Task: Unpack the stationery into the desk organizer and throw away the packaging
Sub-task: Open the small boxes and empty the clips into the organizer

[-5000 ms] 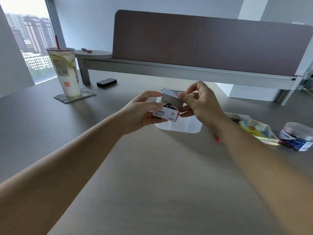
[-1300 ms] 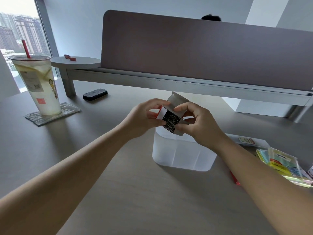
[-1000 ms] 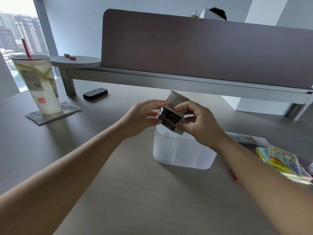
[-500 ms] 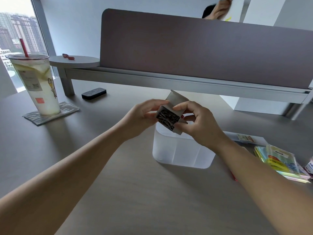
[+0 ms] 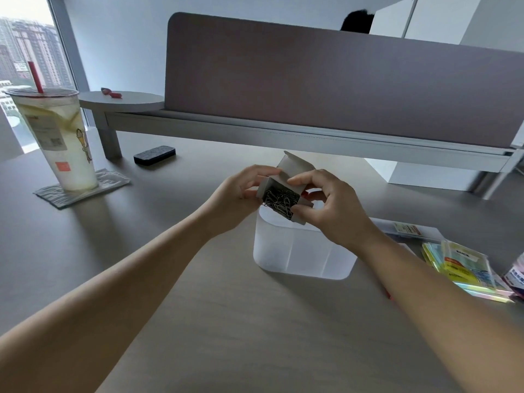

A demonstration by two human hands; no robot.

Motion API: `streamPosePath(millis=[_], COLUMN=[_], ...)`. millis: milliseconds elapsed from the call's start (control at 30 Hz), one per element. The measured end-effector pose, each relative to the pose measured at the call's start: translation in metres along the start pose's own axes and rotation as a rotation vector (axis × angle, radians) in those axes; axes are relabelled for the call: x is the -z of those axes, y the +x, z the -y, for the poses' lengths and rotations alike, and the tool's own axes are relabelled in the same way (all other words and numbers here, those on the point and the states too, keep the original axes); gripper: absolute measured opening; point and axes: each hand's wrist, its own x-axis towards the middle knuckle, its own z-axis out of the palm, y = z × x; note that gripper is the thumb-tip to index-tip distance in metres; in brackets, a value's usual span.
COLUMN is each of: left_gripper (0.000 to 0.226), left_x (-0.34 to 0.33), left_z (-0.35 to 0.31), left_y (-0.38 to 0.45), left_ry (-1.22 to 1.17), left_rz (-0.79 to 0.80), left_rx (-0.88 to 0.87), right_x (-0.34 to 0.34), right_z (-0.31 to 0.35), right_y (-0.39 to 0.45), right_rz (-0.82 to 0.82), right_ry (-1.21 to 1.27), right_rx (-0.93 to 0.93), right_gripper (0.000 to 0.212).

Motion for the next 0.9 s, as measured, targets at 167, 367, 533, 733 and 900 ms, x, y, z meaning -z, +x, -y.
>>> streamPosePath(millis=[167, 367, 533, 733, 900], left_gripper=[0.052, 0.052, 0.06, 0.058, 0.046], left_x=[0.001, 0.0038, 0.0084, 0.0066, 0.0051], left_z=[0.0013, 0.0025, 0.0064, 0.0065, 0.0029], left_y=[0.0007, 0.0017, 0.0044, 0.0046, 0.002], left_ry=[-0.043, 0.006, 0.085, 0.056, -0.001], left_rz=[0.018, 0.023, 0.007, 0.006, 0.017], left_rx=[-0.004, -0.004, 0.0, -0.004, -0.005], right_x=[-0.0002, -0.0008, -0.0003, -0.0016, -0.0016], right_z=[0.0003, 0.0009, 0.0019, -0.0005, -0.0012], right_y=[-0.0003, -0.0015, -0.0017, -0.0013, -0.0014], right_rz=[0.003, 0.01, 0.023, 0.026, 0.034], right_ry=[-0.043, -0.106, -0.076, -0.057, -0.089], right_rx=[0.009, 0.03, 0.015, 0.01, 0.033], right_gripper=[0.033, 0.035, 0.033, 0.032, 0.032])
